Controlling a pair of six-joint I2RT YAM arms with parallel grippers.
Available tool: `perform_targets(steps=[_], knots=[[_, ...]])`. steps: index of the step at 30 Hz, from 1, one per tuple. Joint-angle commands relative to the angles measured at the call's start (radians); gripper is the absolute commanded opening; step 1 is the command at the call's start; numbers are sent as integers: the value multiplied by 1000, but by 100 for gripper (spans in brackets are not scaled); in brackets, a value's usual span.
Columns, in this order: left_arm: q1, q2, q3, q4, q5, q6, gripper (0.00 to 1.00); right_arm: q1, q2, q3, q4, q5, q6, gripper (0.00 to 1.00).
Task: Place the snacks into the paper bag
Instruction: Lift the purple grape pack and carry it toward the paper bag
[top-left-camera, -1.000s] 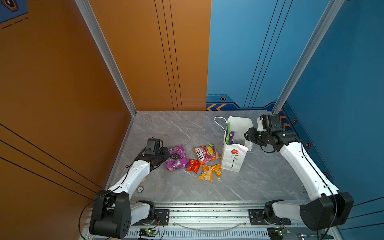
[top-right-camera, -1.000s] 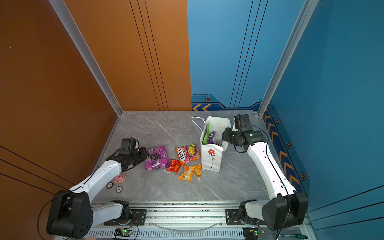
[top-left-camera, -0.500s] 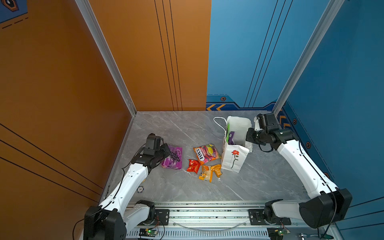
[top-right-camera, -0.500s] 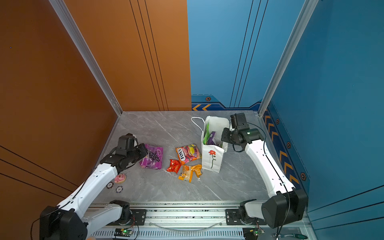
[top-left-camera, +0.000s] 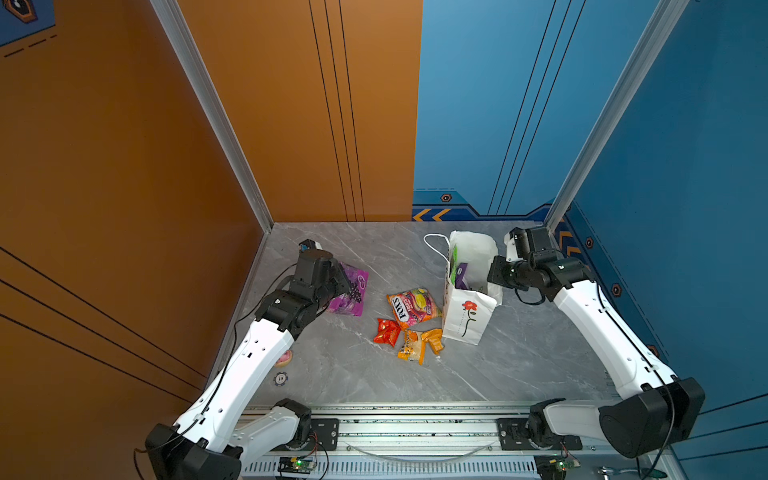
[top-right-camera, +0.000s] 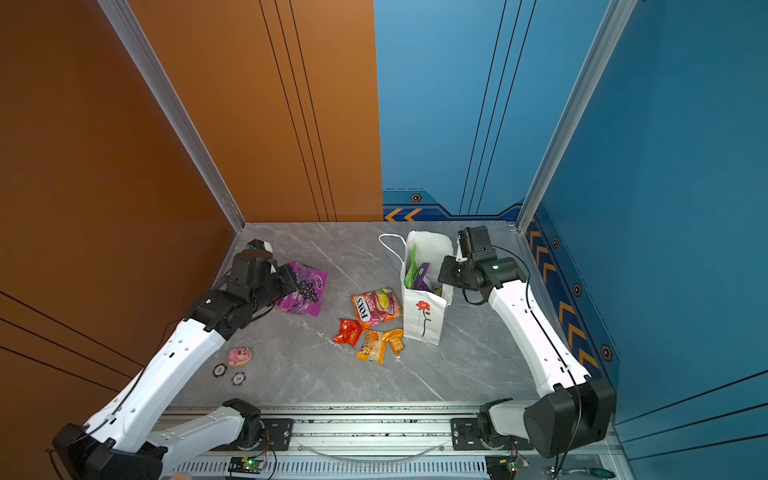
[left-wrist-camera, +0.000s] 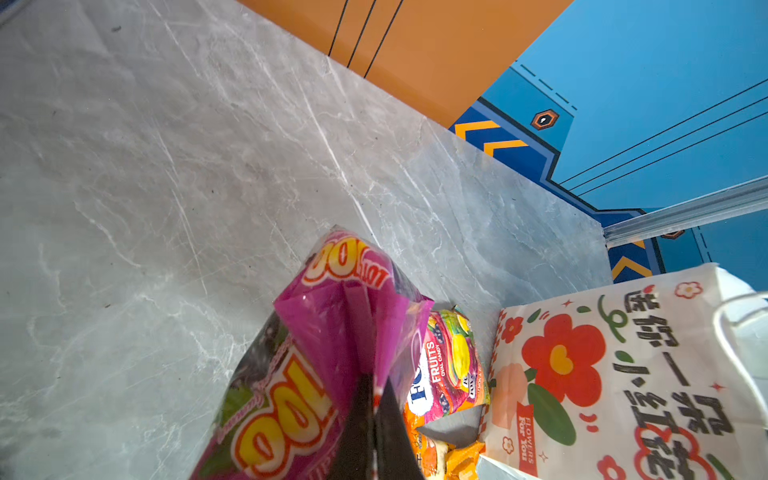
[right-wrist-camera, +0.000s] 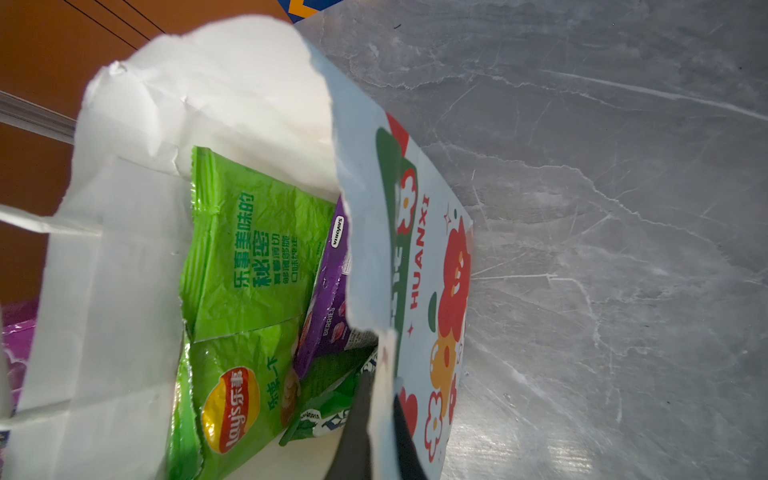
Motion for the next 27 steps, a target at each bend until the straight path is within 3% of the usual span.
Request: perform_targets(steps=[1, 12, 27], knots=[[-75, 36, 145, 20, -127, 9, 0, 8, -28, 2, 19, -39, 9, 5], [-308, 258, 595, -19, -276, 49, 0, 11, -60, -24, 43, -50, 12, 5], [-527, 535, 1023, 0, -313, 74, 0, 13, -97, -73, 80, -62, 29, 5]])
